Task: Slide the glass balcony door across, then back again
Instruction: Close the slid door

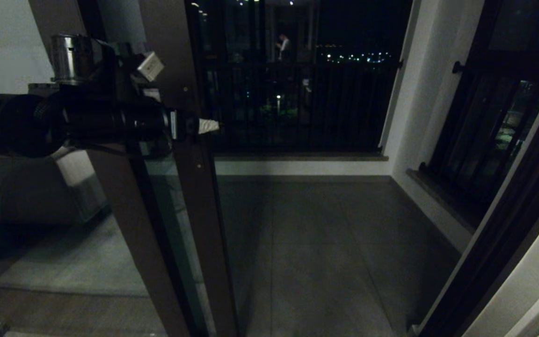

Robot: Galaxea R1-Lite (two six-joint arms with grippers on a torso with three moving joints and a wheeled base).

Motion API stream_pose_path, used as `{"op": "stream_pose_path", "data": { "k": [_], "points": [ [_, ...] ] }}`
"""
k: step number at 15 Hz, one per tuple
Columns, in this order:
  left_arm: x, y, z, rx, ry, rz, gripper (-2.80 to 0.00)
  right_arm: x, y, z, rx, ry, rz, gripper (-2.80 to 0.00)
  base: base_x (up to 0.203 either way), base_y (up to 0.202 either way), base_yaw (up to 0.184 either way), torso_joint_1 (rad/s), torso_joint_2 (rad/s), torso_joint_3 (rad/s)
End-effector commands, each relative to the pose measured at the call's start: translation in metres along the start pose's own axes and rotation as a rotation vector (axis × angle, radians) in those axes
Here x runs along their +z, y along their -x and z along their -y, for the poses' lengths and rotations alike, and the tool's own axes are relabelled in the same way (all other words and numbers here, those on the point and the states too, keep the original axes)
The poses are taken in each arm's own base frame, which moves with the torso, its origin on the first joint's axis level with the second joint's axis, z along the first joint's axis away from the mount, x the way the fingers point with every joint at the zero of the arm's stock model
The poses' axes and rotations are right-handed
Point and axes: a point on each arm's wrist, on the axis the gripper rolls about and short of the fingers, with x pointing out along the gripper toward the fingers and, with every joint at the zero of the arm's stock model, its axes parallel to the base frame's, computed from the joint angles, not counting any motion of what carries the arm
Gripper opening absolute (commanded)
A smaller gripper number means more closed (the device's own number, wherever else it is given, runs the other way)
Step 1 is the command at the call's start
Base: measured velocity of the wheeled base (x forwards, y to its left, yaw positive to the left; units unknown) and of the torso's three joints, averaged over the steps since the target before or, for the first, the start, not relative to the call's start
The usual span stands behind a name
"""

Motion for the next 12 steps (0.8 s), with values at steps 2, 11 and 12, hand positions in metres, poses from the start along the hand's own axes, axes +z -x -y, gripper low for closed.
{"op": "stream_pose_path", "data": {
  "k": [2,11,12],
  "points": [
    [-0.004,-0.005,0.000,-0.015,0.002,-0.011,0.00,0.000,0.000,0.000,0.000,0.000,0.001,-2.80,0.000,0.000,0.000,0.000,0.00,0.000],
    [-0.003,-0.015,0.006,-0.033,-0.009,-0.008,0.00,0.000,0.000,0.000,0.000,0.000,0.000,-2.80,0.000,0.000,0.000,0.000,0.00,0.000],
    [-0.003,-0.017,0.005,-0.033,-0.009,-0.009,0.00,0.000,0.000,0.000,0.000,0.000,0.000,-2.80,0.000,0.000,0.000,0.000,0.00,0.000]
  ]
}}
